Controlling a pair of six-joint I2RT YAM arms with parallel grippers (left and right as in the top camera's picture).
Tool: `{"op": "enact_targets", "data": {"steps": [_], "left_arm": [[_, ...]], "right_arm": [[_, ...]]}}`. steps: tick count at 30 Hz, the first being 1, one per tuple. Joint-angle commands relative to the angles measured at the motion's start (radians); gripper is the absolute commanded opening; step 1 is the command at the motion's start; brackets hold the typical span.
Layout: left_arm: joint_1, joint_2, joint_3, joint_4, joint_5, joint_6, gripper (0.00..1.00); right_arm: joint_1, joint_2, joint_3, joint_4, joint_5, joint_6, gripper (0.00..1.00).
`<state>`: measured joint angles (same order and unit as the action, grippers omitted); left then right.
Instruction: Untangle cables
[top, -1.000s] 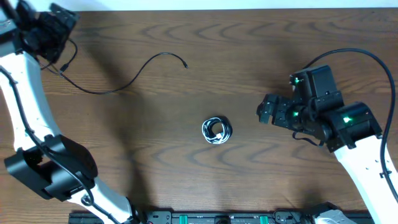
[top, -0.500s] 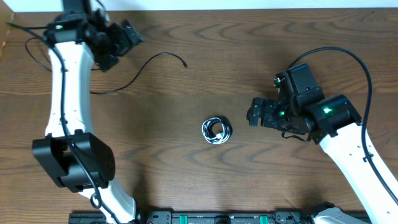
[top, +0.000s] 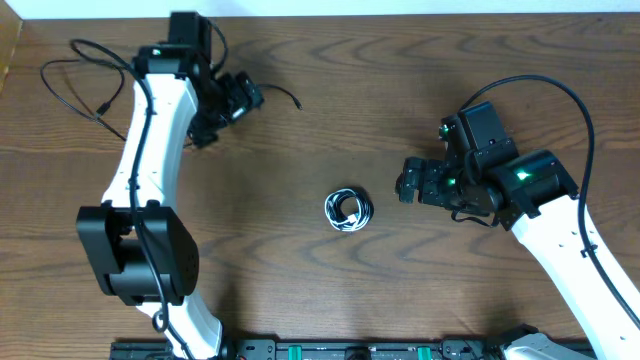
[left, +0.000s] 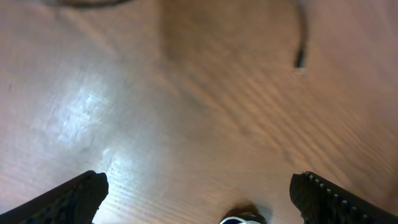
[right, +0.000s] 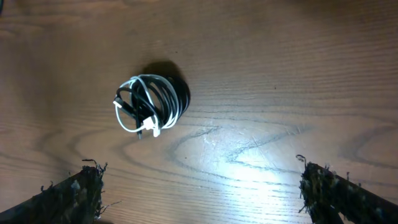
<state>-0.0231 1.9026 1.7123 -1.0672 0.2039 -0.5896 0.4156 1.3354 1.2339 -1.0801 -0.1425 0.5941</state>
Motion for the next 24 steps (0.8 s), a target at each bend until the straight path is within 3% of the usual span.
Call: {"op": "enact_targets", "data": {"steps": [1,14,21,24], "left_arm": [[0.002,0.007,-0.045,0.018,-0.069,-0.105,0.98],[0.0,0.073,-0.094,0.166,-0.129,-0.335,0.97],[0.029,0.13,-0.094,0.229,-0.385,-0.488,0.95],[0.071,0.134,-0.094,0.244,-0.379,-0.532,0.95]], "right_arm": [[0.005,0.009,-0.006,0.0,-0.011,-0.004,0.99],[0.005,0.009,-0.006,0.012,-0.011,-0.004,0.99],[0.005,0.009,-0.006,-0.008,-0.026,-0.005,0.99],[0.005,0.009,-0.006,-0.006,-0.026,-0.004,0.99]]}}
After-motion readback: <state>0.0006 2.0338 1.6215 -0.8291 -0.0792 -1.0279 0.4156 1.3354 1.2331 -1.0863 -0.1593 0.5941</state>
